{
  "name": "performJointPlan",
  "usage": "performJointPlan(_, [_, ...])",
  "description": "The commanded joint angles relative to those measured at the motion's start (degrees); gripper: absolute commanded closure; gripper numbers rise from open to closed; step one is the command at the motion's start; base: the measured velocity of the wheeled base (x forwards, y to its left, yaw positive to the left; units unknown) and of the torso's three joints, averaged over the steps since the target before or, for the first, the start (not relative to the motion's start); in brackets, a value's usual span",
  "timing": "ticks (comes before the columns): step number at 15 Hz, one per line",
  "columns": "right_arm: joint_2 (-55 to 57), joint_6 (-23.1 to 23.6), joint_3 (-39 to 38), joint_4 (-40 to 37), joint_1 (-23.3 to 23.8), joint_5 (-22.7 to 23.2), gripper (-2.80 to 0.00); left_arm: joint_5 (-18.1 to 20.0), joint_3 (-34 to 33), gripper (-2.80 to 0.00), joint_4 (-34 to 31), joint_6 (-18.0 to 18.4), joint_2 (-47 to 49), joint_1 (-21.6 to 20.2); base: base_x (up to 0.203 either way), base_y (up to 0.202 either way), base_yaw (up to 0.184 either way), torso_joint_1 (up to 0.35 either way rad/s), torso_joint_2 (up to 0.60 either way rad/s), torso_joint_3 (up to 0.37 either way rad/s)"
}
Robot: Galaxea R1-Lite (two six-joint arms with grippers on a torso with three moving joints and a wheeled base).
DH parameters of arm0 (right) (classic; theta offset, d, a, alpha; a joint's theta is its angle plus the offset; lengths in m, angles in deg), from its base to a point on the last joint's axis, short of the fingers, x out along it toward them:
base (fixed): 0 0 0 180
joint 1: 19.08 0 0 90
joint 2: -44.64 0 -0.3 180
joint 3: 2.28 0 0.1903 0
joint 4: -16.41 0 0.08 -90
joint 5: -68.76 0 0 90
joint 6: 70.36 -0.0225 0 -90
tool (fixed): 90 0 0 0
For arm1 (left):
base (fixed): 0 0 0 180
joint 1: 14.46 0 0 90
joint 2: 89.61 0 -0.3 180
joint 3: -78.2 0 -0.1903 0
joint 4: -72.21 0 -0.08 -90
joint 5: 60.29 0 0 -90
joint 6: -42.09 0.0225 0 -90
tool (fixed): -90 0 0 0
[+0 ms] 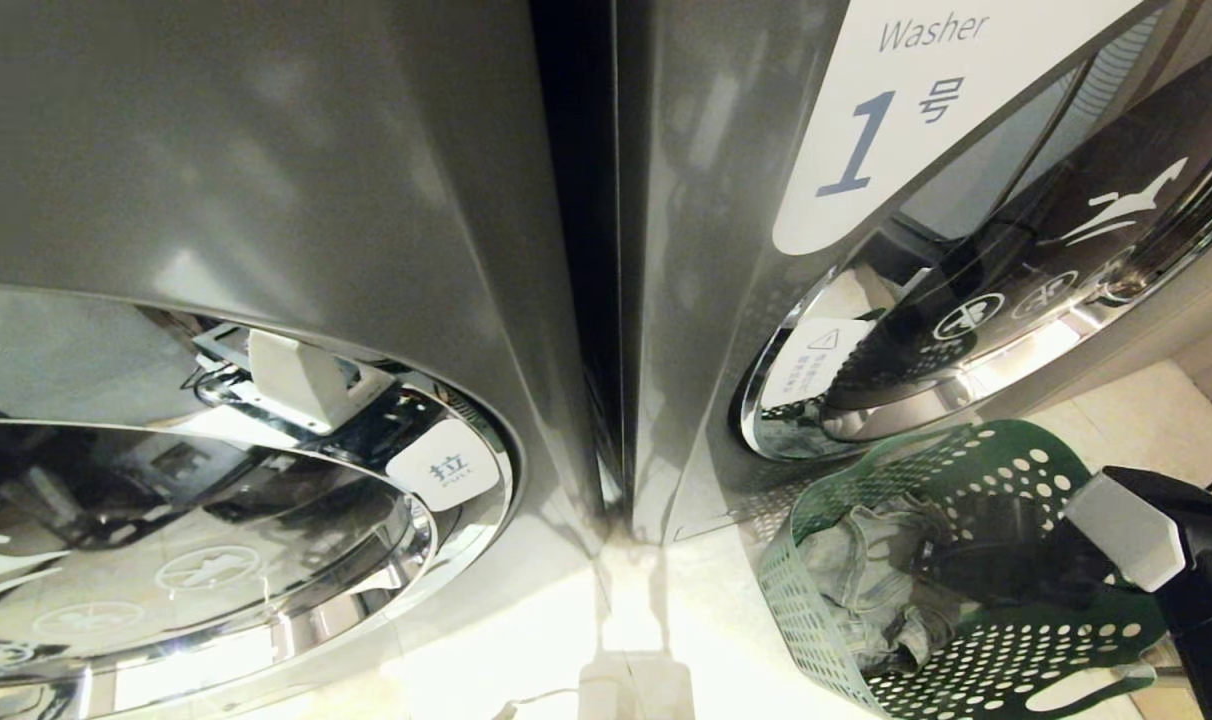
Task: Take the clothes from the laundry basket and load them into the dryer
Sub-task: Take the clothes out of the basket
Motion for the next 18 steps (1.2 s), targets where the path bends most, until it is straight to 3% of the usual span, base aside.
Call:
performJointPlan(1, [-6.2, -1.3, -3.7, -0.6, -0.1, 0.3, 0.00, 0.0, -0.1, 0.00, 0.0, 0.0, -0.1, 0.0, 0.000, 0.000, 0.000, 0.000, 0.00, 0.000])
performJointPlan(5, [-18.8, -2.0, -12.0, -4.6, -0.5, 1.4, 0.00, 0.0, -0.1, 0.00, 0.0, 0.0, -0.1, 0.0, 0.000, 0.000, 0.000, 0.000, 0.00, 0.000])
performJointPlan(10, [-36.3, 7.2, -24.5, -5.4, -0.3, 2.1, 0.00, 0.0, -0.1, 0.00, 0.0, 0.0, -0.1, 0.0, 0.000, 0.000, 0.000, 0.000, 0.00, 0.000])
performJointPlan(18, [-72.7, 10.2, -43.4, -11.5, -0.4, 1.7, 0.00, 0.0, -0.1, 0.00, 0.0, 0.0, -0.1, 0.0, 0.000, 0.000, 0.000, 0.000, 0.00, 0.000])
